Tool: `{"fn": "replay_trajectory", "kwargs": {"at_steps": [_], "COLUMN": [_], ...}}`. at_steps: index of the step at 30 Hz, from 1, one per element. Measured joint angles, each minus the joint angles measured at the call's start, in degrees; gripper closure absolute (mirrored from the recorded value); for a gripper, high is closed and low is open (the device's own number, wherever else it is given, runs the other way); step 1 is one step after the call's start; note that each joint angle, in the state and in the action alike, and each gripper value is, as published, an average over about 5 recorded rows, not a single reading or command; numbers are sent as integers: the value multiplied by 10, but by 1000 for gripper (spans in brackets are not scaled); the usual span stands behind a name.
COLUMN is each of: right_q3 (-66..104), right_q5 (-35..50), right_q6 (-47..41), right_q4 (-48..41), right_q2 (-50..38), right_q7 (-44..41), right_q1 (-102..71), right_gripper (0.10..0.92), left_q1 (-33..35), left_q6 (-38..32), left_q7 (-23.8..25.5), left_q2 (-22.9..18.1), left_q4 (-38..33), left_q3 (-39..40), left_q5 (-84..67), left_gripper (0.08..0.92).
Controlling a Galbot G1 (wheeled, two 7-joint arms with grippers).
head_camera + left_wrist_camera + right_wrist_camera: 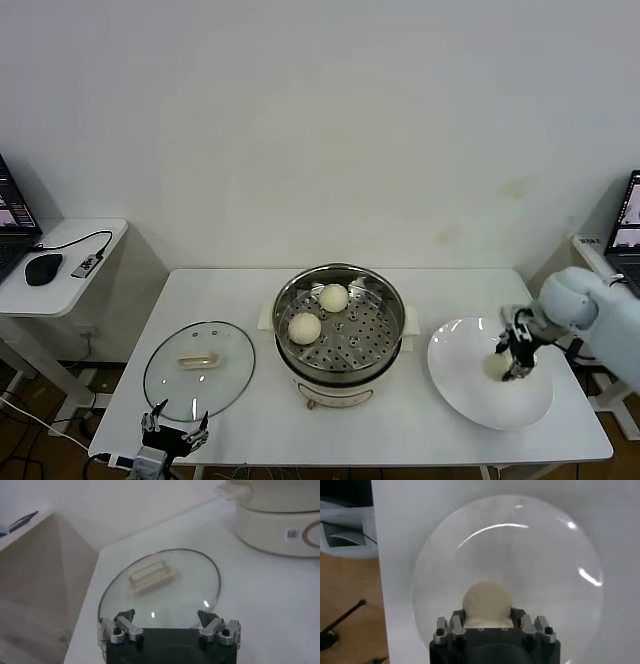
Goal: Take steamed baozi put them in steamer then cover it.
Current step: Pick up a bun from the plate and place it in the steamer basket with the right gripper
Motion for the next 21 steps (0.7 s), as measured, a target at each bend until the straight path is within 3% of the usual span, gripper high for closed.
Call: {"fn": "replay_trajectory", "kwargs": {"at_steps": [11,21], "right_q3": [-113,-167], "right_q5": [111,116], "right_q6": [137,303], "right_q4": [-49,-48], "right_q2": [95,205], "right_q7": [-39,-48], "right_q1": [209,300], "right_gripper": [482,482], "left_q1": [2,16], "left_q6": [1,0], "left_q7": [-1,-5], "left_q2": [-6,-13], "left_q4": [-14,-31], "left_q3": [-13,-28], "left_q5": [-7,-8], "left_gripper": [177,177]}}
